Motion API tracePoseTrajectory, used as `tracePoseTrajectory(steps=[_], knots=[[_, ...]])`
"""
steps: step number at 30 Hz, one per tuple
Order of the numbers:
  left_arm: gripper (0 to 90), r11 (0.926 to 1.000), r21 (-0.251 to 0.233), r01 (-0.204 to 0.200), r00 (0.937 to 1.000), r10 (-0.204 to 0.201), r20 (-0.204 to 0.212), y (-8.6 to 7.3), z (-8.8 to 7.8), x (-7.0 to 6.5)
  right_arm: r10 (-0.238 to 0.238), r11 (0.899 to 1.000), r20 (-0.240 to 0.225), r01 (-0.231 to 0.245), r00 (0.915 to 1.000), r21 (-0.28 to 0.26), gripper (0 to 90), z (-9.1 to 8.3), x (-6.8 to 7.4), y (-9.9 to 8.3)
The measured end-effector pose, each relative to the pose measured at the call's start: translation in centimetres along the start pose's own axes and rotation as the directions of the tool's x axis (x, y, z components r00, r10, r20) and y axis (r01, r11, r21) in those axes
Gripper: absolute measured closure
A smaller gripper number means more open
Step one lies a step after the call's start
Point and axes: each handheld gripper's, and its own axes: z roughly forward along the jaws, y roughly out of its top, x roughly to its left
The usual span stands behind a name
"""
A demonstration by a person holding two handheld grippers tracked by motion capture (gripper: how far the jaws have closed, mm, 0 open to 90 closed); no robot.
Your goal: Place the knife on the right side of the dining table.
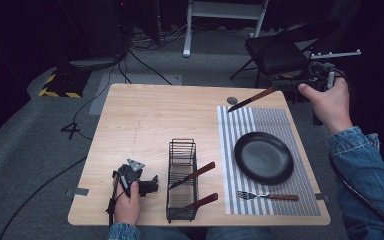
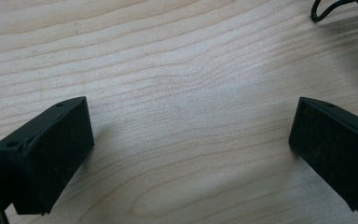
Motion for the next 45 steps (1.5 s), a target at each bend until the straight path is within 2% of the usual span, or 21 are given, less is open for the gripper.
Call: tracePoseTrajectory(steps=[1,3,4,7,11,20,35,45], knots=[[0.0,1.0000,-0.001,-0.002,1.0000,0.002,-0.003,0.0,0.0,0.0,0.000,1.000,0.000,0.000,1.0000,0.000,81.4,0.0,0.0,0.0],[0.0,1.0000,0.001,0.001,1.0000,-0.001,-0.002,0.0,0.0,0.0,0.012,1.000,0.011,-0.012,0.9999,-0.005,81.4,1.0,-1.2,0.2],[0.0,1.0000,0.001,0.003,1.0000,-0.003,-0.001,0.1,0.0,0.0,0.012,1.000,0.011,-0.012,0.9999,-0.005,81.4,1.0,-1.2,0.2],[0.0,1.0000,0.001,0.003,1.0000,-0.003,-0.005,0.1,0.1,0.1,0.021,1.000,0.021,-0.021,0.9996,0.001,81.4,2.2,-2.4,0.1],[0.0,1.0000,0.002,0.002,1.0000,-0.002,-0.005,0.1,0.1,0.1,0.027,0.999,0.037,-0.027,0.9990,0.016,81.4,3.6,-3.9,-0.4],[0.0,1.0000,0.001,0.002,1.0000,-0.002,-0.006,0.1,0.1,0.1,0.042,0.998,0.075,-0.046,0.9963,0.048,81.4,5.4,-6.6,-2.2],[0.0,1.0000,0.002,0.002,1.0000,-0.002,-0.006,0.1,0.1,0.1,0.088,0.991,0.100,-0.097,0.9911,0.088,81.3,6.8,-8.7,-4.2],[0.0,1.0000,0.002,0.002,1.0000,-0.002,-0.006,0.1,0.1,0.1,0.132,0.983,0.128,-0.146,0.9830,0.114,81.3,7.3,-10.2,-5.2]])
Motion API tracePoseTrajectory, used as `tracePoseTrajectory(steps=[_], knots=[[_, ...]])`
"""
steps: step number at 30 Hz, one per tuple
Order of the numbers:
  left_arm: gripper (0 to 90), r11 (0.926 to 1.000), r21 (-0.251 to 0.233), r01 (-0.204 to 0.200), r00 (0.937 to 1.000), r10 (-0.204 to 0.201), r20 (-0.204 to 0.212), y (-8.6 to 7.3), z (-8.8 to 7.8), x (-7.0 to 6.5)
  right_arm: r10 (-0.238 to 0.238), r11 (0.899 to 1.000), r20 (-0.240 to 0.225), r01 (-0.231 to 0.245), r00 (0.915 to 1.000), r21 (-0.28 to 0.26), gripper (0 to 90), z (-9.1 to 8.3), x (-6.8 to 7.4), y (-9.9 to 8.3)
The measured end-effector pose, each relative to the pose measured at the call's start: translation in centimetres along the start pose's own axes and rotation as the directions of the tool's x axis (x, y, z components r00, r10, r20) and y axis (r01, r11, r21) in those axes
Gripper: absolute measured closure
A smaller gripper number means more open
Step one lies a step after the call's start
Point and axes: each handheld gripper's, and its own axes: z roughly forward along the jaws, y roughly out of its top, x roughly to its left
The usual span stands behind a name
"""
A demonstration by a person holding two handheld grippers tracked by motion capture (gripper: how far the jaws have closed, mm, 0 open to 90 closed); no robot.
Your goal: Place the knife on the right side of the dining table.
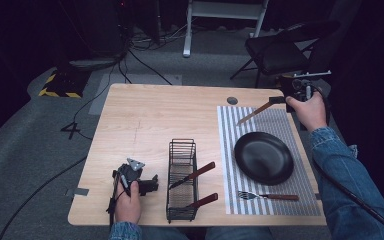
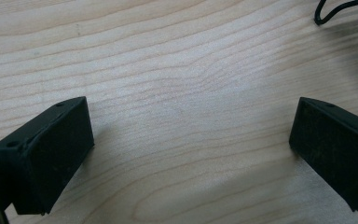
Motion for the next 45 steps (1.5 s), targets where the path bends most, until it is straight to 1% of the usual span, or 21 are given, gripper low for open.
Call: tracePoseTrajectory(steps=[4,7,10,12,14,16,18,20,21,22,24,28,29,32,37,45], knots=[[0.0,1.0000,-0.001,0.001,1.0000,-0.001,0.000,0.0,0.0,0.0,0.021,1.000,-0.004,-0.021,0.9998,0.016,81.3,0.5,-0.4,-0.3],[0.0,1.0000,0.000,0.000,1.0000,0.000,0.000,0.0,0.0,0.0,0.040,0.999,-0.005,-0.040,0.9992,0.013,81.2,0.5,-0.6,-0.4],[0.0,1.0000,0.000,0.000,1.0000,0.000,0.000,0.0,0.0,0.0,0.050,0.999,0.006,-0.050,0.9987,0.016,80.9,0.5,-0.9,-0.4],[0.0,1.0000,0.000,0.000,1.0000,0.000,0.000,0.0,0.0,0.0,0.049,0.999,0.028,-0.049,0.9984,0.018,79.7,0.5,-1.1,-0.4],[0.0,1.0000,0.000,0.000,1.0000,0.000,0.000,0.0,0.0,0.0,0.045,0.999,0.063,-0.046,0.9970,0.017,77.9,0.6,-1.2,-0.5],[0.0,1.0000,0.000,0.000,1.0000,0.000,0.000,0.0,0.0,0.0,0.034,0.999,0.108,-0.036,0.9936,0.020,75.6,0.7,-1.6,-0.7],[0.0,1.0000,0.000,0.001,1.0000,-0.001,0.000,0.0,0.0,0.0,0.031,0.999,0.143,-0.035,0.9893,0.023,73.5,0.9,-2.1,-1.0],[0.0,1.0000,0.000,0.001,1.0000,-0.001,0.000,0.0,0.0,0.0,0.039,0.999,0.164,-0.044,0.9857,0.025,71.7,1.0,-2.6,-1.3],[0.0,1.0000,0.000,0.000,1.0000,0.000,0.000,0.0,0.0,0.0,0.046,0.998,0.184,-0.052,0.9819,0.027,69.8,1.2,-3.3,-1.8],[0.0,1.0000,0.000,0.000,1.0000,0.000,0.000,0.0,0.0,0.0,0.046,0.998,0.184,-0.052,0.9819,0.027,69.8,1.2,-3.3,-1.8],[0.0,1.0000,0.000,0.000,1.0000,0.000,0.000,0.0,0.0,0.0,0.055,0.998,0.195,-0.061,0.9793,0.028,67.8,1.3,-3.8,-2.1],[0.0,1.0000,-0.001,0.001,1.0000,-0.001,0.000,0.0,0.0,0.0,0.051,0.998,0.231,-0.060,0.9717,0.031,63.4,1.9,-4.8,-2.9],[0.0,1.0000,-0.001,0.001,1.0000,-0.001,0.000,0.0,0.0,0.0,0.052,0.998,0.233,-0.061,0.9711,0.031,62.4,1.9,-4.8,-2.9],[0.0,1.0000,-0.002,0.005,1.0000,-0.005,0.000,0.0,0.0,0.0,0.064,0.997,0.259,-0.075,0.9638,0.031,60.0,2.4,-5.3,-3.4],[0.0,1.0000,-0.003,0.005,1.0000,-0.005,0.001,0.0,0.0,0.0,0.092,0.994,0.274,-0.105,0.9571,0.030,56.9,3.0,-6.1,-4.1],[0.0,1.0000,-0.002,0.005,1.0000,-0.005,0.000,0.0,0.0,0.0,0.121,0.990,0.287,-0.136,0.9501,0.032,51.2,3.8,-7.3,-5.1]])
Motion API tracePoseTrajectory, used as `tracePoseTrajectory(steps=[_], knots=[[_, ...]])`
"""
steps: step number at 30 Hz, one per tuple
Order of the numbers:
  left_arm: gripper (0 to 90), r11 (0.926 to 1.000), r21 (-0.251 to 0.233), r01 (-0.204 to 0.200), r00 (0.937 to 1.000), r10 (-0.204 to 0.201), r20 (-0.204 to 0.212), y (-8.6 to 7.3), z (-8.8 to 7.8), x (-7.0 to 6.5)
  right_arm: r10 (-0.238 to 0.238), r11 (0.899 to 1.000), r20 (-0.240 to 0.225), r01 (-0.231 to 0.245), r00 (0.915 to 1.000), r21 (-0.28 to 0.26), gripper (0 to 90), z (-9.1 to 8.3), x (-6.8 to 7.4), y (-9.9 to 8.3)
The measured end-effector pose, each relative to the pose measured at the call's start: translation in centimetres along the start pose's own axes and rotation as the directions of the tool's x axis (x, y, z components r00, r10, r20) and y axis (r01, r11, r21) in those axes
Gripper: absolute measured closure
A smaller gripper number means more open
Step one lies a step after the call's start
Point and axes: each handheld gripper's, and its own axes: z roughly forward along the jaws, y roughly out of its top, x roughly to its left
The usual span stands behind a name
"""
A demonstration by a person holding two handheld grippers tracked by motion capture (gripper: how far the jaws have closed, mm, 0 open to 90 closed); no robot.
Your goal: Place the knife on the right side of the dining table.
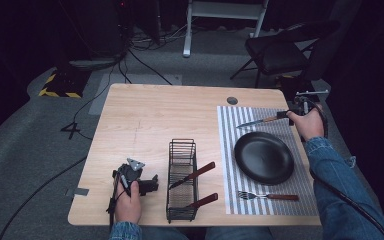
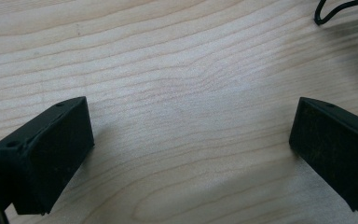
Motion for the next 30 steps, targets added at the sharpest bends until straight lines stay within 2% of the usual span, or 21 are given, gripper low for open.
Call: tracePoseTrajectory(steps=[6,30], knots=[[0.0,1.0000,0.000,0.000,1.0000,0.000,0.000,0.0,0.0,0.0,0.033,0.999,0.018,-0.033,0.9993,0.007,47.2,1.1,-0.7,-0.5],[0.0,1.0000,0.000,0.000,1.0000,0.000,0.000,0.0,0.0,0.0,0.094,0.995,0.056,-0.095,0.9940,0.020,43.1,4.2,-2.5,-2.6]])
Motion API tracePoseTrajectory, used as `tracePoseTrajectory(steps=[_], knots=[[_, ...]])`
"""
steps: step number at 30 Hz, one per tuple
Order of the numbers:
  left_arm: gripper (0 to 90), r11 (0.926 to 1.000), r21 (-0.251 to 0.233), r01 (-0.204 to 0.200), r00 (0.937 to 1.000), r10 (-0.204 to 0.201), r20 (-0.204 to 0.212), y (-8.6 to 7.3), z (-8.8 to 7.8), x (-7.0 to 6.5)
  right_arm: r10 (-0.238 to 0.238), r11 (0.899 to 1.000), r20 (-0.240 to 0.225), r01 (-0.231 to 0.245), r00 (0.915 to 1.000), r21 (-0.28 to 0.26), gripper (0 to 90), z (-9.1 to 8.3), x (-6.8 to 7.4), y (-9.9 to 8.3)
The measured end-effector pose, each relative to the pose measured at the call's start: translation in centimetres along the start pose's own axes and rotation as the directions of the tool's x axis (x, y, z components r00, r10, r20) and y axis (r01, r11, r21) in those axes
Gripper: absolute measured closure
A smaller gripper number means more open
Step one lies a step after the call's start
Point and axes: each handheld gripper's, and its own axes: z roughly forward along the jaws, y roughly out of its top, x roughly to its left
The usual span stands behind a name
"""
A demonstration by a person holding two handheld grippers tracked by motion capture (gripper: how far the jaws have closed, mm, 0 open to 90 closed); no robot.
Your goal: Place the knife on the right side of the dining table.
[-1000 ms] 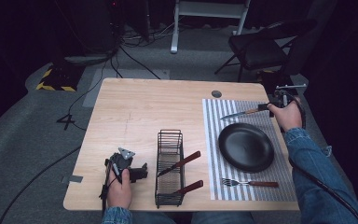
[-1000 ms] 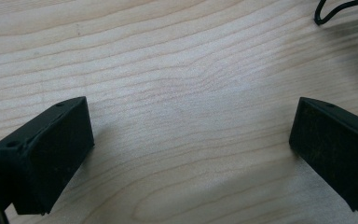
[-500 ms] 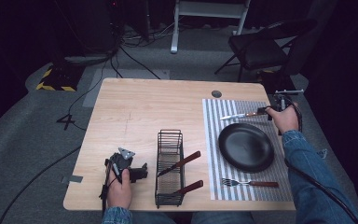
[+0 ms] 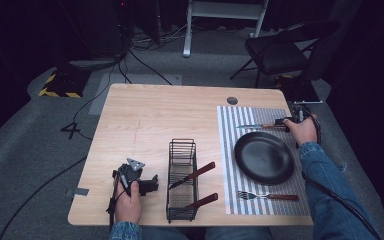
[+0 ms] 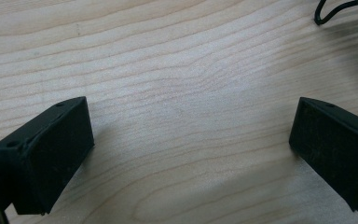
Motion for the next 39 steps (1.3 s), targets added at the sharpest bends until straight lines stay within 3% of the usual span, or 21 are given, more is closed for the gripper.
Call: tracePoseTrajectory(steps=[8,11,17,29,39], knots=[[0.0,1.0000,0.000,0.000,1.0000,0.000,0.000,0.0,0.0,0.0,-0.003,1.000,0.014,0.003,0.9999,0.008,44.2,0.5,-0.2,-0.3],[0.0,1.0000,0.001,-0.001,1.0000,0.001,0.000,0.0,0.0,0.0,-0.017,1.000,0.032,0.016,0.9993,0.014,45.9,0.3,-0.2,-0.3],[0.0,1.0000,0.001,-0.001,1.0000,0.001,0.000,0.0,0.0,0.0,-0.013,1.000,0.018,0.013,0.9998,-0.009,46.0,-0.7,-0.3,-0.2],[0.0,1.0000,0.000,-0.001,1.0000,0.001,0.000,0.0,0.0,0.0,-0.055,0.995,-0.033,0.051,0.9980,-0.088,45.9,-5.0,0.1,0.4],[0.0,1.0000,0.001,-0.001,1.0000,0.001,0.000,0.0,0.0,0.0,-0.125,0.982,-0.078,0.112,0.9891,-0.149,45.5,-8.9,1.2,0.8]])
